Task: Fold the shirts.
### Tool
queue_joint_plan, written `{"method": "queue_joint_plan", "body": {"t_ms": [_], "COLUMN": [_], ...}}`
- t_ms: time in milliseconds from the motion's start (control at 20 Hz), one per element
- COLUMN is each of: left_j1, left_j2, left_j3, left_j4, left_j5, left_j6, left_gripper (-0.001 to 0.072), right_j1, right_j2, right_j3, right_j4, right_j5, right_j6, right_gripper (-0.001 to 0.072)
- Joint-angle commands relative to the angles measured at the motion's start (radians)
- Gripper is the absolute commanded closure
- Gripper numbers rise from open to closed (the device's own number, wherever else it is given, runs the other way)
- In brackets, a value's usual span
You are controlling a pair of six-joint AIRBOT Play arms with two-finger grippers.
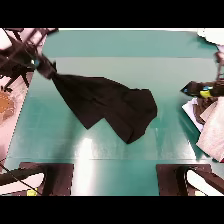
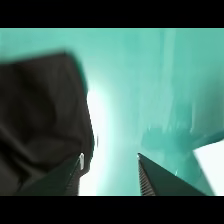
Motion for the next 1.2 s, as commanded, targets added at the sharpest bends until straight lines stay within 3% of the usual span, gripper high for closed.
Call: {"method": "queue_joint_plan", "body": {"t_ms": [0,50,250,400,750,950,1150], "left_j1": [0.026,0.026,0.026,0.026,0.026,0.026,0.026], "left_j2": [0.000,0.000,0.000,0.000,0.000,0.000,0.000], "left_j3": [-0.192,-0.231,-0.278,-0.278,-0.278,-0.278,-0.278], "left_j4": [0.028,0.028,0.028,0.028,0.028,0.028,0.027], "left_j5": [-0.014,0.006,0.029,0.061,0.081,0.080,0.079], "left_j6": [-0.022,-0.023,-0.022,-0.021,-0.022,-0.022,-0.022], "left_gripper": [0.0683,0.0684,0.0684,0.0683,0.0683,0.0683,0.0683], "right_j1": [0.063,0.053,-0.036,-0.072,-0.106,-0.049,0.007], "right_j2": [-0.136,-0.178,-0.313,-0.347,-0.287,-0.294,-0.373], "right_j3": [0.000,0.000,-0.001,-0.008,-0.278,-0.317,-0.315], "right_j4": [0.035,0.090,0.366,0.411,0.422,0.421,0.586], "right_j5": [0.065,0.096,0.233,0.246,0.091,-0.027,-0.051], "right_j6": [-0.004,-0.008,-0.065,-0.043,-0.003,-0.005,-0.082], "right_gripper": [0.0123,0.0094,0.0095,0.0126,0.0127,0.0127,0.0128]}}
